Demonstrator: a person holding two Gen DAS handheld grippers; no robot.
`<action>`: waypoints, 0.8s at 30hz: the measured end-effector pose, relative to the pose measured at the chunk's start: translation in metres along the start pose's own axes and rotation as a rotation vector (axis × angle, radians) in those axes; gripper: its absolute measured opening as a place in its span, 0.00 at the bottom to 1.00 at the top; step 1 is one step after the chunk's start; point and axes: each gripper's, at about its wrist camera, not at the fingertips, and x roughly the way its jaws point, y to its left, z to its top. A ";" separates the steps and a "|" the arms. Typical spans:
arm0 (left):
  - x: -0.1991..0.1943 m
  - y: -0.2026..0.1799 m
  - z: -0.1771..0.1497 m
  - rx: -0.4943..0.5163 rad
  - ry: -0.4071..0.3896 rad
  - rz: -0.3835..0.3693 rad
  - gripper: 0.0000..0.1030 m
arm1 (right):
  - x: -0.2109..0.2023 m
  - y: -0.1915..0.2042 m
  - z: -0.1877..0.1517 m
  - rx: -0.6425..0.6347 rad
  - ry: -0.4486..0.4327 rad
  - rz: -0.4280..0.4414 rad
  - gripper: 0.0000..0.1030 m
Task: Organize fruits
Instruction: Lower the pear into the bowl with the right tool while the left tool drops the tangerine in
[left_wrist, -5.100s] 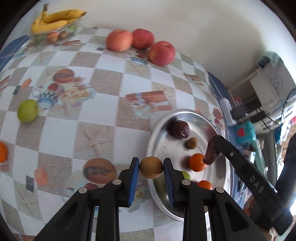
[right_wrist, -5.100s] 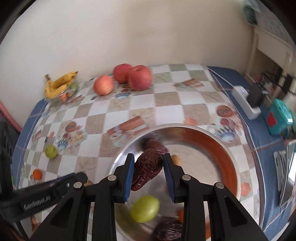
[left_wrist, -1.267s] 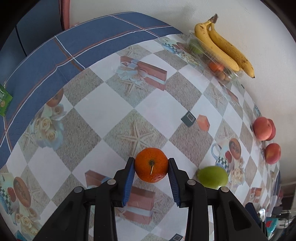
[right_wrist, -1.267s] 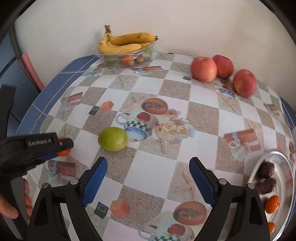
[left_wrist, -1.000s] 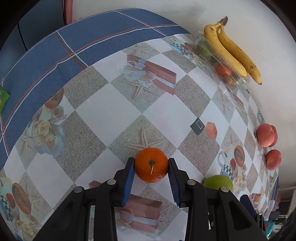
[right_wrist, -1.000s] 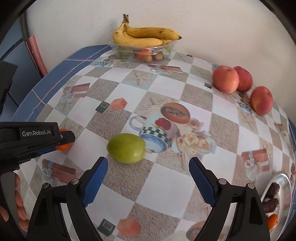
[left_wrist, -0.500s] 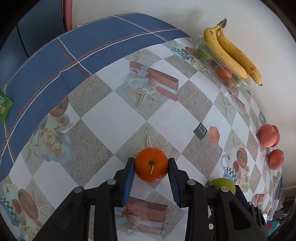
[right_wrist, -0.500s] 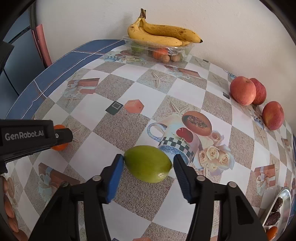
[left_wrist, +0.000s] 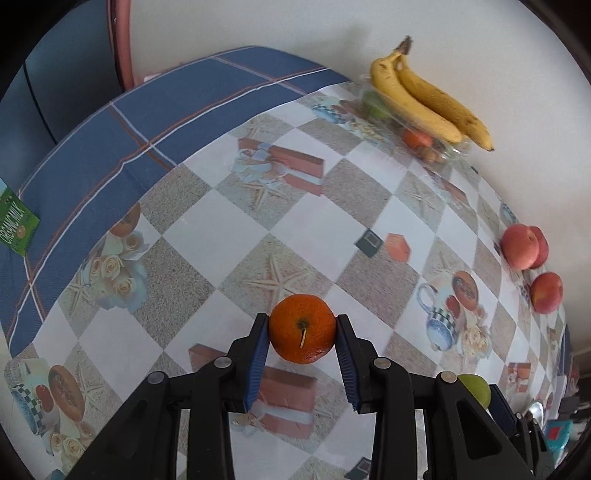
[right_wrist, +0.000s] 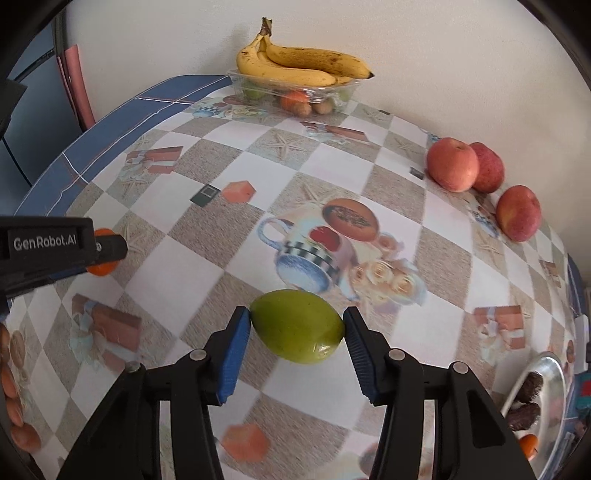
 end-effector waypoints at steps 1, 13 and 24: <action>-0.003 -0.004 -0.002 0.011 -0.007 -0.002 0.37 | -0.005 -0.004 -0.003 0.002 -0.001 -0.007 0.52; -0.037 -0.062 -0.041 0.146 -0.049 -0.046 0.37 | -0.060 -0.052 -0.036 0.071 -0.050 -0.052 0.52; -0.051 -0.141 -0.096 0.328 -0.037 -0.105 0.37 | -0.088 -0.122 -0.078 0.202 -0.064 -0.088 0.52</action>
